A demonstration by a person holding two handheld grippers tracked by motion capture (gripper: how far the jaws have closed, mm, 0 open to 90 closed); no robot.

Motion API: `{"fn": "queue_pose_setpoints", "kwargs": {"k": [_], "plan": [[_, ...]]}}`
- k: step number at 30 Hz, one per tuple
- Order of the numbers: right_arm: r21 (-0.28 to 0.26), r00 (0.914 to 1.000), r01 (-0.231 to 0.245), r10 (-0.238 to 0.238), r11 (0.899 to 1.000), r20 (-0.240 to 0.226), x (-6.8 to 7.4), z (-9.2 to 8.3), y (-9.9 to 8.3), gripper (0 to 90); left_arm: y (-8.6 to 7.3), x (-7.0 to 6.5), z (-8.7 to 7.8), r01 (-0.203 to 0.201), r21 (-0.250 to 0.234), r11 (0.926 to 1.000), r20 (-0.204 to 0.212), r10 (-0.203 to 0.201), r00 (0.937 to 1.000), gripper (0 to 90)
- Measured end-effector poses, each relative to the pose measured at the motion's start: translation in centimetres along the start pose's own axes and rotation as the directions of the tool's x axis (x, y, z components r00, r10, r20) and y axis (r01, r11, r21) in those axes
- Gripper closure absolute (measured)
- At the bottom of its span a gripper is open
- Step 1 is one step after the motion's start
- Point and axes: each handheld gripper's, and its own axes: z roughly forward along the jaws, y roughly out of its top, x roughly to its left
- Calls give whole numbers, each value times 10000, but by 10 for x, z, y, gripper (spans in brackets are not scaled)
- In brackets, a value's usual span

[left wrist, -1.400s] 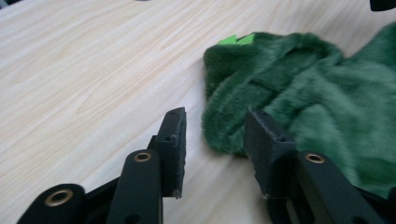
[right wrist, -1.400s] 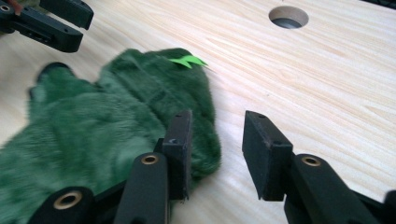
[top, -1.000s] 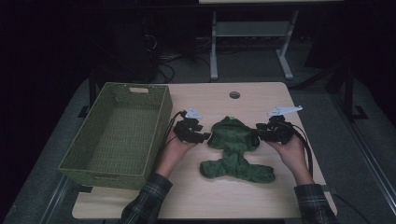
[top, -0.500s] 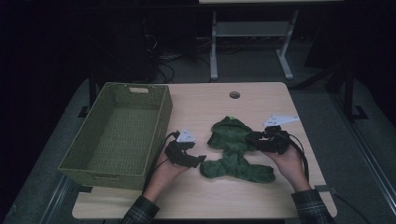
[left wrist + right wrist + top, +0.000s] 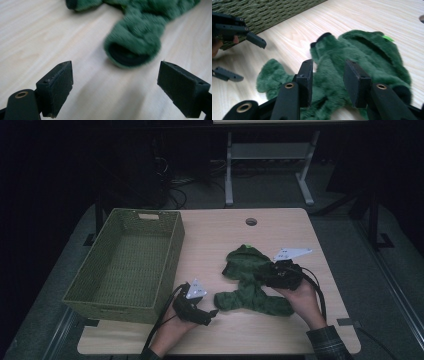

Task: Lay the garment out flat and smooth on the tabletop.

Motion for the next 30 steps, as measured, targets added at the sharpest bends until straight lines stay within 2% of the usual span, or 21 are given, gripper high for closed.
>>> {"fn": "queue_pose_setpoints", "kwargs": {"k": [4,11,15,18,26,30], "plan": [[-67,9994,169,-171,9998,-299,11,4,2,608,-8,-8,0,-284,230,9993,-116,286,9995,125],[14,9966,566,-564,9984,-598,36,17,2,618,-14,-7,3,-337,415,9986,-24,338,9994,125],[184,9934,719,-700,9972,-907,50,25,2,634,-15,-6,6,-214,217,9995,176,210,9996,124],[252,9891,852,-815,9960,-1226,60,30,2,650,-19,-4,6,-336,-92,9994,244,338,9991,123],[374,9740,1250,-1155,9914,-1952,88,50,0,693,-20,-4,5,-304,-133,9994,332,308,9990,126],[562,9664,1566,-1412,9861,-2147,99,62,-3,699,-20,-4,5,-316,-140,9994,319,320,9990,126]]}}
